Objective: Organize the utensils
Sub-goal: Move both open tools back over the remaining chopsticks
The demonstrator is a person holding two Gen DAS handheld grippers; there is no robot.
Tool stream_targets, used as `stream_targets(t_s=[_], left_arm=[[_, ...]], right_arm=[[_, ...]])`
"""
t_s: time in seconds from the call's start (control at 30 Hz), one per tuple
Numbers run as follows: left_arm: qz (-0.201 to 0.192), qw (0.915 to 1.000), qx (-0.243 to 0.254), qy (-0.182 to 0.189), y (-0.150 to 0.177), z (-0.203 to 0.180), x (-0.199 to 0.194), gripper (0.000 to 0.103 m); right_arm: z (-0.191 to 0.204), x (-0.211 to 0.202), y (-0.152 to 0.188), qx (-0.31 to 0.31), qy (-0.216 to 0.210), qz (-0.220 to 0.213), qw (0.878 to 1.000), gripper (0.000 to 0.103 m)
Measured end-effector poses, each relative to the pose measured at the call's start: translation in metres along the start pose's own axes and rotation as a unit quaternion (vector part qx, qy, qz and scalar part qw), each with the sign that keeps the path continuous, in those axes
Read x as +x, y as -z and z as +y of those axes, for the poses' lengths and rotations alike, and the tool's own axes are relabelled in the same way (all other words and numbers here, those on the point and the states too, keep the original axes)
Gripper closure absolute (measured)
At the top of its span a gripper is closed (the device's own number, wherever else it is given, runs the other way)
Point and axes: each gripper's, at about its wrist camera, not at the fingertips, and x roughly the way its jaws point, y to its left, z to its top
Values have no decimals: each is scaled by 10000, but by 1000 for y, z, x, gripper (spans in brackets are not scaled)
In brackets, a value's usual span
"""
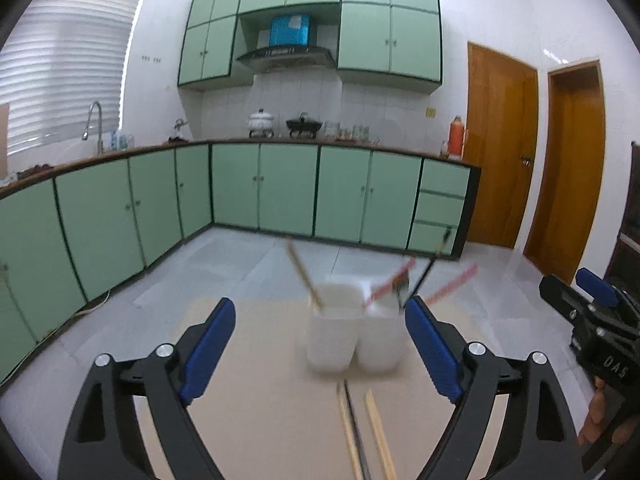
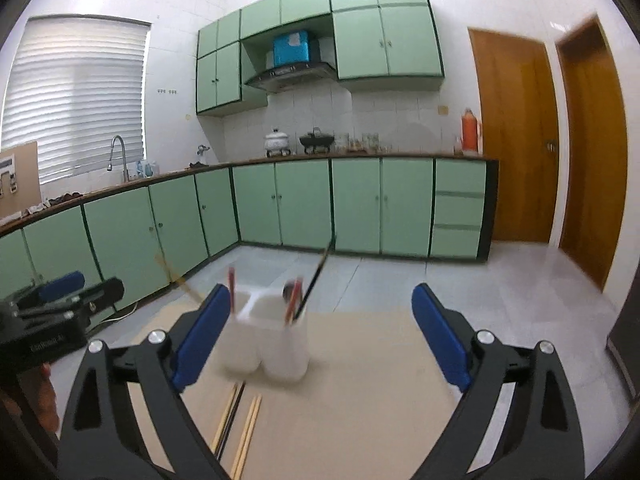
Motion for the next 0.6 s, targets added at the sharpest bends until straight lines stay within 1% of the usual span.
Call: stream_targets(t_s=[0.13,0.2,0.33,0.43,0.5,0.6], left_arm=[[288,9995,81,-93,43,-4,-11,18],[415,9990,122,-106,62,-4,-15,18],[687,9971,275,-176,100,-4,-22,18],[877,9954,315,-217,119,-3,-25,18],[1004,9942,289,-238,133,-1,-27,18],[1140,9928,295,-207,145,-2,-29,19]], right_arm=[[1,-7,33,144,-28,294,9995,14],[4,-12,45,98,-5,355,9993,14],[15,-21,78,-85,-77,660,9978,14],[25,-31,100,-239,-76,798,9965,14],[32,-33,109,-291,-22,829,9961,14],[40,-35,126,-364,-63,993,9944,22]])
